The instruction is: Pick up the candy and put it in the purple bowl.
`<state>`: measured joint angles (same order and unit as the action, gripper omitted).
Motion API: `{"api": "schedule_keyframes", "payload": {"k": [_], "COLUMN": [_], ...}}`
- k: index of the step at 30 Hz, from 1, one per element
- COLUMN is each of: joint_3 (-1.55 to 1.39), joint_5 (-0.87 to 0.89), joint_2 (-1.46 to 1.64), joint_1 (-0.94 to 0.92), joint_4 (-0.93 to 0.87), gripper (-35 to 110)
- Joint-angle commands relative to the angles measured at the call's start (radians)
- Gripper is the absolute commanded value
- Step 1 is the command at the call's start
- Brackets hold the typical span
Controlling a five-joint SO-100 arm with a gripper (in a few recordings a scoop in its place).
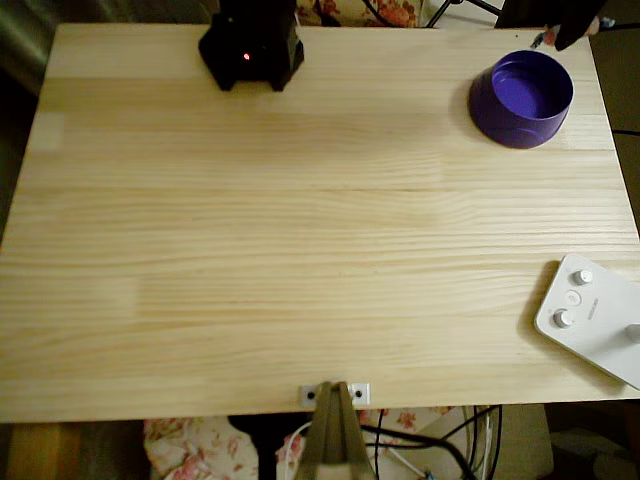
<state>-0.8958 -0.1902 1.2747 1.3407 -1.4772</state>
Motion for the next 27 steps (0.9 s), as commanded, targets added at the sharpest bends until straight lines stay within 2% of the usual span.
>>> {"api": "schedule_keyframes", "payload": {"k": [1, 17, 27], "joint_3": [0.097, 0.095, 0.095], "joint_5": [-0.009, -0.006, -0.005], "joint_2": [0.031, 0.008, 0.023], "joint_1": [0.017, -0.008, -0.028], "joint_4": [0.018, 0.012, -0.009], "gripper": [5, 15, 16]}}
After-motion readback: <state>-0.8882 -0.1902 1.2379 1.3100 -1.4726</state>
